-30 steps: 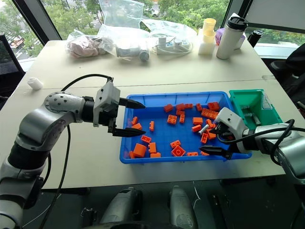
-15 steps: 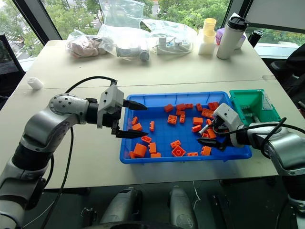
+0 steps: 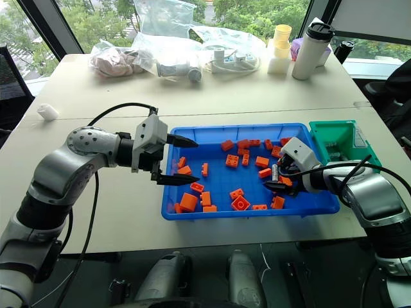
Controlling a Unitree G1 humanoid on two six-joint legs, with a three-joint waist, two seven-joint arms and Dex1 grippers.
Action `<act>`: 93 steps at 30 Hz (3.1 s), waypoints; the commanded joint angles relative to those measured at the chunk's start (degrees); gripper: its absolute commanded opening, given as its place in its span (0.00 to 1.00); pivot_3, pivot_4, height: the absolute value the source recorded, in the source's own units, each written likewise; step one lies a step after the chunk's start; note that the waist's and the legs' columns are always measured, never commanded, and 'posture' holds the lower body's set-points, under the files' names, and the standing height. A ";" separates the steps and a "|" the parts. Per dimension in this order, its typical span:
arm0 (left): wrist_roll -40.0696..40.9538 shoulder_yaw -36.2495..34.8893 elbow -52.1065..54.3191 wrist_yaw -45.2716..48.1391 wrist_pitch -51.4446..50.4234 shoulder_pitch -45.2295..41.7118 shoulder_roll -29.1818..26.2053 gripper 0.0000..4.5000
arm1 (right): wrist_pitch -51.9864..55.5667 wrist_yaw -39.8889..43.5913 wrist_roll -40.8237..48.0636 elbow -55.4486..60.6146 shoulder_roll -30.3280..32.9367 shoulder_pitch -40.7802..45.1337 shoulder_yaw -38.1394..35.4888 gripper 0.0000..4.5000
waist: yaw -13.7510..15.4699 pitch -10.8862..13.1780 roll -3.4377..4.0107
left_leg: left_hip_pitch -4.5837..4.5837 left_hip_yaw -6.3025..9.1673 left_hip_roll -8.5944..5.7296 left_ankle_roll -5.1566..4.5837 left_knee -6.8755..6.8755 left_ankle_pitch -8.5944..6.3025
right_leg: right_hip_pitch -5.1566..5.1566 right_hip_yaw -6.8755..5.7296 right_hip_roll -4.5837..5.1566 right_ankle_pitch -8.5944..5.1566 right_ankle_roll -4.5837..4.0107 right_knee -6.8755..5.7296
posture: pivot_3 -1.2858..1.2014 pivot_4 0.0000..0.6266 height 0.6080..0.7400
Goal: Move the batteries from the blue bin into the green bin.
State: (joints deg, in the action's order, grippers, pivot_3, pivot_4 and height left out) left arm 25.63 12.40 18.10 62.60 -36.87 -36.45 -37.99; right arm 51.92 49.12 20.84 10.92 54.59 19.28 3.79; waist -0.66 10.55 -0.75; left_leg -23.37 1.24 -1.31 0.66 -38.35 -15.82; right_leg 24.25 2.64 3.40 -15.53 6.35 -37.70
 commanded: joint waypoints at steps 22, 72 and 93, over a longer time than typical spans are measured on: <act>0.89 -1.54 -0.47 -0.16 0.69 -1.20 0.99 1.00 | 2.42 1.61 2.41 5.78 3.13 0.15 -8.78 0.17 | 0.05 0.00 0.00 | -0.01 0.00 -0.01 0.00 0.00 0.00 | 0.00 0.00 0.01 0.00 0.00 0.00 | 0.52 0.24 1.00; -0.82 -1.18 -3.11 -1.73 3.39 -3.42 4.18 1.00 | 2.67 0.10 8.73 1.19 0.47 2.84 -25.11 0.01 | 0.36 0.00 -0.01 | -0.02 0.01 -0.02 0.00 0.00 0.00 | 0.02 0.00 0.03 0.00 0.00 -0.02 | 0.52 0.24 1.00; -2.38 -0.61 -13.77 -1.48 9.87 -10.50 14.56 1.00 | -3.75 -11.35 -0.52 -17.06 4.28 -0.08 -29.70 0.01 | -0.16 -0.04 0.03 | 0.02 -0.09 -0.02 0.00 0.02 0.01 | 0.04 0.06 -0.01 0.00 0.01 -0.06 | 0.52 0.24 1.00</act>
State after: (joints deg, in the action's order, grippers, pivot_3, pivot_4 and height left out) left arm 23.86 12.26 3.77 61.17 -28.33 -45.83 -23.41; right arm 49.99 38.47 21.05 -5.37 58.99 17.90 -25.82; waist -0.81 10.51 -0.72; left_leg -23.34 1.16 -1.32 0.66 -38.33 -15.81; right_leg 24.28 2.70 3.38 -15.53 6.35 -37.77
